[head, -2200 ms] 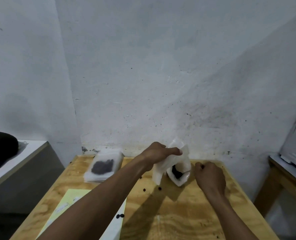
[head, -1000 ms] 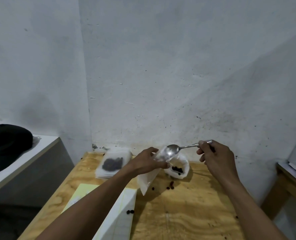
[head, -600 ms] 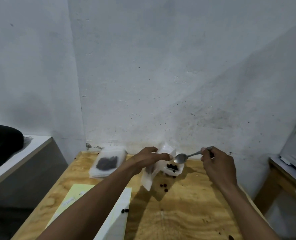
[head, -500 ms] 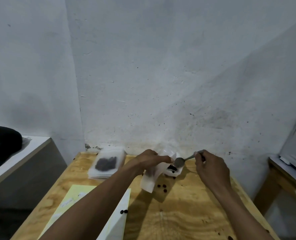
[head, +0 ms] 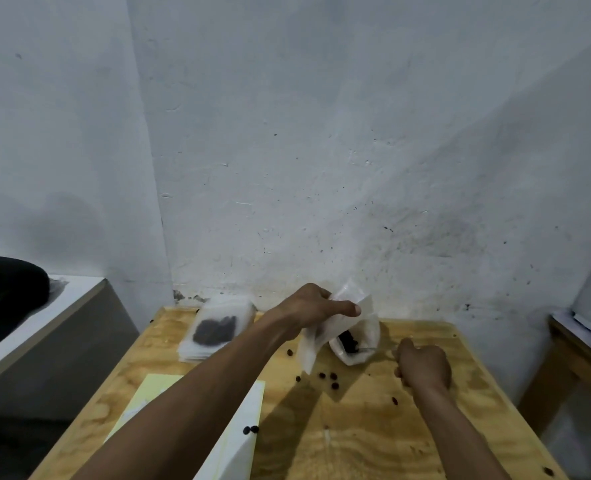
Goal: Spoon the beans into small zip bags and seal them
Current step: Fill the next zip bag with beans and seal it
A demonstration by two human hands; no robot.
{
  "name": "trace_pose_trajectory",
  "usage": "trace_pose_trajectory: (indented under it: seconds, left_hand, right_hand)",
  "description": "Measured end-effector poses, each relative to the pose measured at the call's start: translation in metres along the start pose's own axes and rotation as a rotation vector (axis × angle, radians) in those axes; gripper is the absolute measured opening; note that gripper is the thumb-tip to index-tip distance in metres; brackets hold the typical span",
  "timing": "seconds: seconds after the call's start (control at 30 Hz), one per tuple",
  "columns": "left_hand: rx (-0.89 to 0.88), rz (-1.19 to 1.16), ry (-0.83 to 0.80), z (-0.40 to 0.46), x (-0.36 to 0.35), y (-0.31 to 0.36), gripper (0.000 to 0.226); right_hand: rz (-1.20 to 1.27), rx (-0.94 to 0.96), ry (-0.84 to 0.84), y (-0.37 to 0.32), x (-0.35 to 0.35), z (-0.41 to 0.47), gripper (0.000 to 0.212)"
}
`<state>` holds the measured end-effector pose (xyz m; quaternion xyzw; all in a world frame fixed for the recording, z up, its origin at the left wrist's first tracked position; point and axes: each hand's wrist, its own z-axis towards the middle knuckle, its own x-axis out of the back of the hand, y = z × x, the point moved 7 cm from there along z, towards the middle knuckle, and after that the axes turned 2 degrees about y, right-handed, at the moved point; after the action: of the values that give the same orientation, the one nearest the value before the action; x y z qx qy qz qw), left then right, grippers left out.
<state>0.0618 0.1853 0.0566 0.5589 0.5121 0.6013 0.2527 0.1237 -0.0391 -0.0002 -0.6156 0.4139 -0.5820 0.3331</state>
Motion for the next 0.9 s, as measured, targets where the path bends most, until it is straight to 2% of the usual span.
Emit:
trace_pose_trajectory:
  seconds: [0.07,0.2,0.3,0.43,0.53,0.77,0.9]
  left_hand:
    - [0.02,0.006,0.045,-0.001,0.01,-0.008,0.042]
    - [0.024,0.097,0.08,-0.006,0.025,-0.028,0.045]
    - [-0.018,0.127,0.088,-0.01,0.033,-0.037,0.059]
    - [-0.104,0.168,0.09,-0.02,0.045,-0.04,0.057]
    - [-0.115,0.208,0.089,-0.025,0.049,-0.043,0.067]
    - [-0.137,0.221,0.074,-0.03,0.041,-0.039,0.076]
    - [-0.139,0.214,0.061,-0.032,0.037,-0.032,0.068]
  right_hand:
    - [0.074,0.015,-0.027,0.001,-0.002,-0.001,0.036]
    - [0.155,0.039,-0.031,-0.007,0.005,0.001,0.033]
    - [0.156,0.057,-0.034,-0.018,0.012,0.0,0.03]
    - [0.138,0.101,-0.026,-0.04,0.024,0.0,0.033]
    - [0.171,0.159,-0.034,-0.063,0.032,-0.004,0.031]
    - [0.035,0.426,-0.077,-0.108,0.022,-0.028,0.031]
    - [-0.024,0.609,-0.061,-0.127,0.019,-0.039,0.029]
